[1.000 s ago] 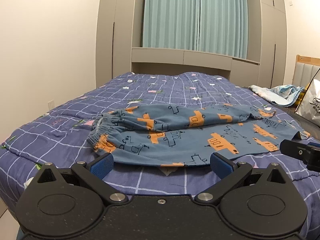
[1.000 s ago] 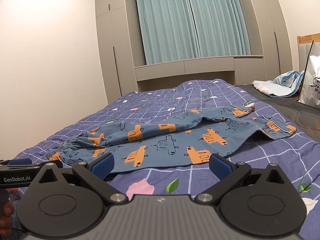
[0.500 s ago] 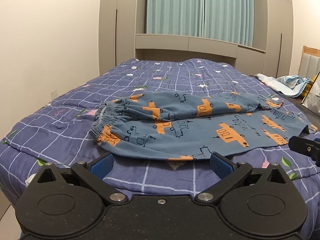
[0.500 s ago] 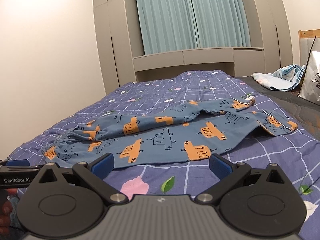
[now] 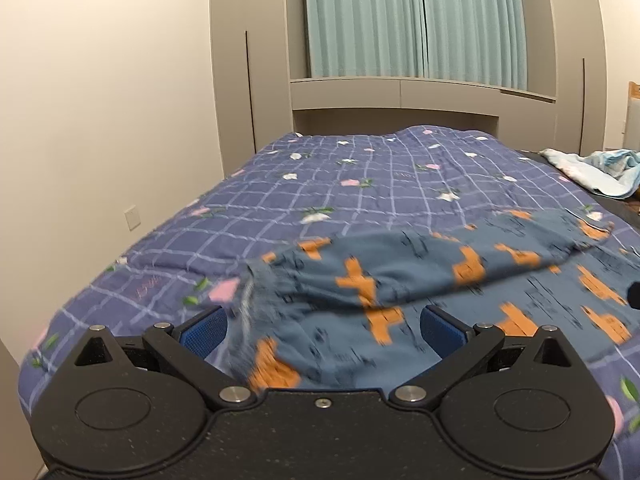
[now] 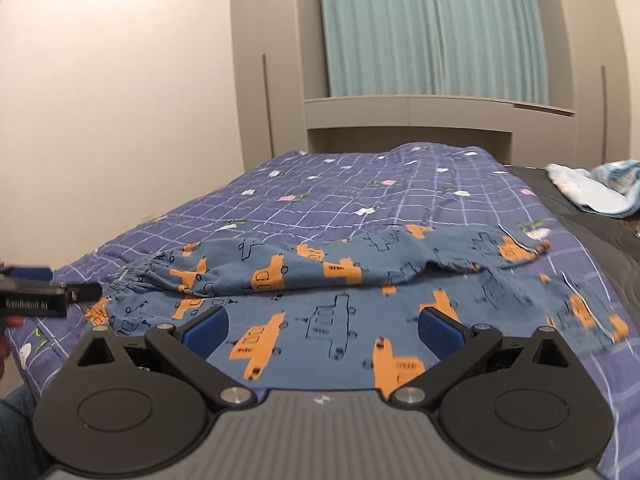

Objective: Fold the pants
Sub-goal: 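Move both grippers down to the pants' waistband and leg edges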

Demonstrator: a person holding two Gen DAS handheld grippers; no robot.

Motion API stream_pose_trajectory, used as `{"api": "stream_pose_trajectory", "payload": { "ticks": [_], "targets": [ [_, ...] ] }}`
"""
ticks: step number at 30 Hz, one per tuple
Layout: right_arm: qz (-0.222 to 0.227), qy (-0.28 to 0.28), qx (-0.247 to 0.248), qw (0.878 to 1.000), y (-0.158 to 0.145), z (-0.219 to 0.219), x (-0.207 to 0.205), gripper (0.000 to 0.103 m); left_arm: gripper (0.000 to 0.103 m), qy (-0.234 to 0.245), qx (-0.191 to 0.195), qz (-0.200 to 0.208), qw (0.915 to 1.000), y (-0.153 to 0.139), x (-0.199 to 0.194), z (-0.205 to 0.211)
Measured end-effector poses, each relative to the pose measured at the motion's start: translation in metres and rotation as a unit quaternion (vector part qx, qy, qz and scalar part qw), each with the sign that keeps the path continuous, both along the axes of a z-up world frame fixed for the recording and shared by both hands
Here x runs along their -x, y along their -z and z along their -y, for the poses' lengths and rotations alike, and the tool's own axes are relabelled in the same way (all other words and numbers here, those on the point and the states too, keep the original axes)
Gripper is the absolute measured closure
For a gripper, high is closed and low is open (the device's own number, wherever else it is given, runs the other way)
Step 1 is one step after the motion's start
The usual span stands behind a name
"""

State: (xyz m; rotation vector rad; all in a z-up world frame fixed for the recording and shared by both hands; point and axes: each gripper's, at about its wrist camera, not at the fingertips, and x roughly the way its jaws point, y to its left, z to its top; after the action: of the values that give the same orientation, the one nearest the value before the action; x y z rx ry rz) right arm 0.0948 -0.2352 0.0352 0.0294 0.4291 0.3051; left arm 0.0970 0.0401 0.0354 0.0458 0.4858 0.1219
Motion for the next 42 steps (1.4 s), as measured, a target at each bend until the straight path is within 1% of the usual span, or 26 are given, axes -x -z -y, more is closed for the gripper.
{"api": "stream_pose_trajectory", "payload": {
  "ticks": [5, 9, 13, 16, 18, 20, 22, 25, 28, 32, 35, 37, 38, 39, 40, 42],
  "targets": [
    [0.0, -0.026, 0.025, 0.999, -0.014, -0.001, -0.035, 0.0, 0.0, -0.004, -0.005, 0.001, 1.0, -0.015, -0.035, -0.029],
    [-0.009, -0.052, 0.043, 0.998, -0.026, -0.002, -0.072, 0.0, 0.0, -0.007, -0.008, -0.01, 0.9999, -0.023, -0.07, -0.054],
    [-0.021, -0.073, 0.065, 0.995, -0.031, -0.006, -0.114, 0.0, 0.0, -0.009, -0.007, -0.029, 0.9995, -0.022, -0.109, -0.076],
    [-0.035, -0.086, 0.083, 0.992, -0.03, -0.01, -0.147, 0.0, 0.0, -0.005, 0.006, -0.047, 0.9989, -0.015, -0.138, -0.089],
    [-0.053, -0.11, 0.073, 0.99, -0.027, -0.01, -0.17, 0.0, 0.0, 0.0, 0.012, -0.059, 0.9982, -0.008, -0.158, -0.095],
    [-0.074, -0.14, 0.048, 0.986, -0.024, -0.01, -0.194, 0.0, 0.0, 0.012, 0.013, -0.075, 0.997, -0.001, -0.177, -0.101],
    [-0.089, -0.154, 0.043, 0.983, -0.021, -0.013, -0.214, 0.0, 0.0, 0.022, 0.01, -0.087, 0.9959, 0.006, -0.194, -0.105],
    [-0.097, -0.16, 0.063, 0.98, -0.015, -0.022, -0.245, 0.0, 0.0, 0.034, 0.01, -0.098, 0.9945, 0.014, -0.215, -0.109],
    [-0.101, -0.161, 0.098, 0.977, -0.005, -0.032, -0.273, 0.0, 0.001, 0.049, 0.008, -0.105, 0.9932, 0.023, -0.235, -0.11],
    [-0.115, -0.19, 0.134, 0.966, 0.011, -0.048, -0.31, 0.0, 0.001, 0.081, 0.01, -0.111, 0.9905, 0.034, -0.253, -0.112],
    [-0.13, -0.211, 0.151, 0.957, 0.023, -0.061, -0.332, 0.0, 0.001, 0.095, 0.031, -0.123, 0.9873, 0.042, -0.265, -0.118],
    [-0.139, -0.223, 0.157, 0.952, 0.03, -0.067, -0.342, 0.002, 0.003, 0.109, 0.055, -0.129, 0.9841, 0.047, -0.271, -0.124],
    [-0.142, -0.227, 0.162, 0.95, 0.033, -0.072, -0.347, 0.007, 0.007, 0.116, 0.066, -0.132, 0.9822, 0.049, -0.273, -0.126],
    [-0.147, -0.23, 0.168, 0.947, 0.036, -0.075, -0.351, 0.009, 0.011, 0.123, 0.076, -0.137, 0.98, 0.05, -0.276, -0.128],
    [-0.152, -0.233, 0.175, 0.944, 0.04, -0.078, -0.356, 0.013, 0.013, 0.131, 0.086, -0.144, 0.9771, 0.052, -0.279, -0.129],
    [-0.159, -0.239, 0.184, 0.94, 0.046, -0.083, -0.363, 0.019, 0.023, 0.141, 0.1, -0.159, 0.9721, 0.055, -0.283, -0.131]
  ]
}}
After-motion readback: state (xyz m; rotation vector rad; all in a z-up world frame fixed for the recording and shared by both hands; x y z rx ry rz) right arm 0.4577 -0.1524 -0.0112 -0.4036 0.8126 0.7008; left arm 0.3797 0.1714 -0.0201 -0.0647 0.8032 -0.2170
